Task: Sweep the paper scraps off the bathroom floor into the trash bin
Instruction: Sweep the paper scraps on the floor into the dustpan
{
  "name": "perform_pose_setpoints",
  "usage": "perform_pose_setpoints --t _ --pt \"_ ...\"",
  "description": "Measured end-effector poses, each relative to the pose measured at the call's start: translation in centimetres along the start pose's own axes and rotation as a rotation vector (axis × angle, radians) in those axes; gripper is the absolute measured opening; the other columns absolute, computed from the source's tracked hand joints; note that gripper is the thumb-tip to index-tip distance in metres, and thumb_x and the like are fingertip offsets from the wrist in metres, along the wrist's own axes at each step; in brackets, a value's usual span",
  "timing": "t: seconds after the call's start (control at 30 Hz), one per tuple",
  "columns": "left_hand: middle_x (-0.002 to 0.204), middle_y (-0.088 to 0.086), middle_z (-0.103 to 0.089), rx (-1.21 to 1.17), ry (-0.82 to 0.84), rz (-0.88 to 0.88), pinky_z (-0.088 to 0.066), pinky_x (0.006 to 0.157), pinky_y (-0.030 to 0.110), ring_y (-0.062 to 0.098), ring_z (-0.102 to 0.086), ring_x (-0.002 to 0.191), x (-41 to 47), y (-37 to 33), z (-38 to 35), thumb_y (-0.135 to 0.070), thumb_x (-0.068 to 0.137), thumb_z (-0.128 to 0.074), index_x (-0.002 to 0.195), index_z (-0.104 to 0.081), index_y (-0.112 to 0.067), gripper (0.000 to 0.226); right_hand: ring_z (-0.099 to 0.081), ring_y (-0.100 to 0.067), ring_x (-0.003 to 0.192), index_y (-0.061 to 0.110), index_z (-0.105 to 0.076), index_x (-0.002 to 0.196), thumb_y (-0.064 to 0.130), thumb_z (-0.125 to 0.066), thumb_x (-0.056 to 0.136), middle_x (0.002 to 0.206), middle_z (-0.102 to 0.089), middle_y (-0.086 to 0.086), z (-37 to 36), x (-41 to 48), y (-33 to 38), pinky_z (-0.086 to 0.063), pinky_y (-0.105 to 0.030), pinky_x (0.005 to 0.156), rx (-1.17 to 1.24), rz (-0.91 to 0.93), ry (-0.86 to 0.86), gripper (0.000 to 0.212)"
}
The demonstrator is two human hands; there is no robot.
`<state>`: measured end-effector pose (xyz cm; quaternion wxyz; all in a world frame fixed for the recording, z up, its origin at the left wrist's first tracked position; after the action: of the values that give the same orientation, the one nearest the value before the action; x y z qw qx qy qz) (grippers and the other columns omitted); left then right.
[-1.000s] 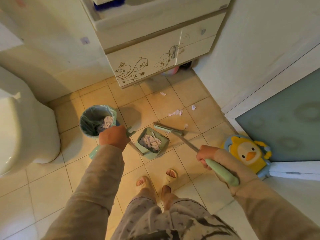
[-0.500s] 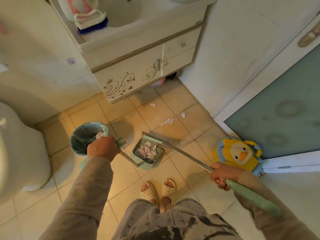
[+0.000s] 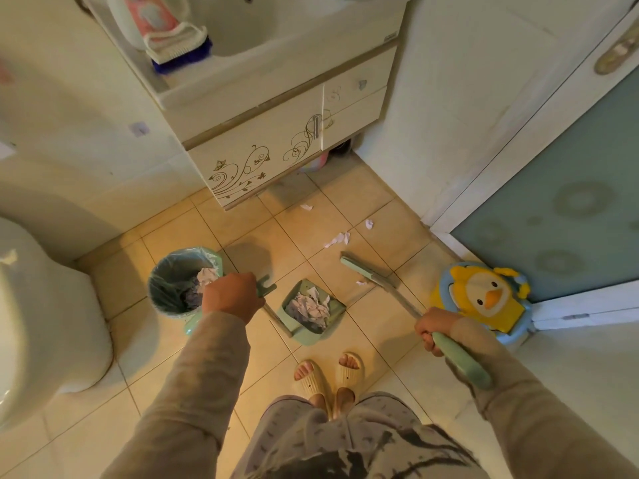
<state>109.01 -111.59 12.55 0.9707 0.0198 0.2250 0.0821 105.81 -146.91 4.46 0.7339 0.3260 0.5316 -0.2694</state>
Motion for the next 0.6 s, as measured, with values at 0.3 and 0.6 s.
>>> perform_pose_setpoints --t 0.3,0.6 --pt "0.099 0.004 -0.069 0.025 -0.003 -0.043 -0.056 0.084 0.035 0.021 -0.067 0.091 1.4 0.0 0.4 -0.039 0.090 -0.060 0.111 -0.061 -0.018 0.031 -0.035 -0.008 0.029 0.013 -0.036 0.057 0.005 -0.037 0.094 0.035 -0.036 0.001 0.1 -0.4 -4.2 -0.027 -0.014 0.032 0.370 -0.051 0.205 0.038" --pt "0.097 0.003 -0.069 -0.003 -0.029 -0.040 -0.055 0.083 0.034 0.021 -0.067 0.090 1.6 0.2 0.4 -0.043 0.087 -0.062 0.108 -0.063 -0.019 0.032 -0.036 -0.009 0.026 0.009 -0.036 0.068 -0.006 -0.038 0.090 0.041 -0.038 -0.002 -1.2 -1.7 -2.9 -0.029 -0.009 0.037 0.354 -0.003 0.148 0.027"
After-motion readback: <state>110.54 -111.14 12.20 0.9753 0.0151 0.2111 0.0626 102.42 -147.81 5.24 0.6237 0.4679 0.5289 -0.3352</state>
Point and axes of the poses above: each hand's wrist, its own x-axis towards the middle knuckle, its own z-axis out of the back of the hand, y = z × x, the point moved 6 cm from there along x, towards the middle knuckle
